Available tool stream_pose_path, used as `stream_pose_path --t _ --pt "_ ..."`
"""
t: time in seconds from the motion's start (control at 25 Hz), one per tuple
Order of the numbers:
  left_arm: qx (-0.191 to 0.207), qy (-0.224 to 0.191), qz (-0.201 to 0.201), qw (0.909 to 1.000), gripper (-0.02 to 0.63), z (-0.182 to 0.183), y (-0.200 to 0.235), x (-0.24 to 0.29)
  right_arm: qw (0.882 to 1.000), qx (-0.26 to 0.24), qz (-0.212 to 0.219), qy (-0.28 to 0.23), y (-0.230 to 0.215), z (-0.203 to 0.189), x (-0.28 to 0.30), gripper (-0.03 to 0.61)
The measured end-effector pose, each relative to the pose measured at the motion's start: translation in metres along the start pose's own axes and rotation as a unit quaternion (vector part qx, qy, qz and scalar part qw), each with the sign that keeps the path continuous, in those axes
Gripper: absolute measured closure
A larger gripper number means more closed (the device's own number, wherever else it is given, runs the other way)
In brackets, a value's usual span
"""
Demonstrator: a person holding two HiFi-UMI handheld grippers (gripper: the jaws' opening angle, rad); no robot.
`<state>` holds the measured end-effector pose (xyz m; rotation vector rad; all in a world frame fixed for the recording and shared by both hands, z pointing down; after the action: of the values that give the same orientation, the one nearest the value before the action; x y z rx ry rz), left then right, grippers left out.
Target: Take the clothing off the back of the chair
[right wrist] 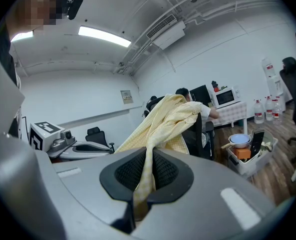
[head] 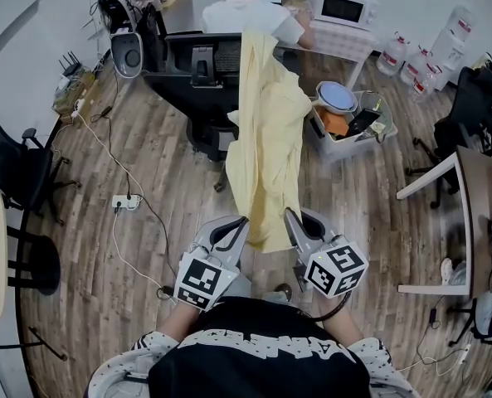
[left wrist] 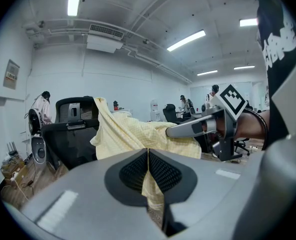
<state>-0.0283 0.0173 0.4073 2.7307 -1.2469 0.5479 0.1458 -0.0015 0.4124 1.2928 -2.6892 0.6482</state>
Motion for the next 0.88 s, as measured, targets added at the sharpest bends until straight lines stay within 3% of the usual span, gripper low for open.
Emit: stream_pose_path --t 0.88 --pt "0.013 0.022 -0.033 0.9991 0.612 -0.008 -0.022 0.0 1.0 0.005 -0.009 -0.001 0.002 -0.009 -0.019 0.548"
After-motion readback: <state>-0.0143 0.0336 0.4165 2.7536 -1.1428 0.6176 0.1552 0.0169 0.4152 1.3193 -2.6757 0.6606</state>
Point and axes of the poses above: the fingertips, and each gripper's own axes: x forward along the fingers, y to its left, z out of its top, the point moved 7 cm from there along -x, backward along the fingers, and after that the axes turned 3 degrees about y, right-handed, at the moved point
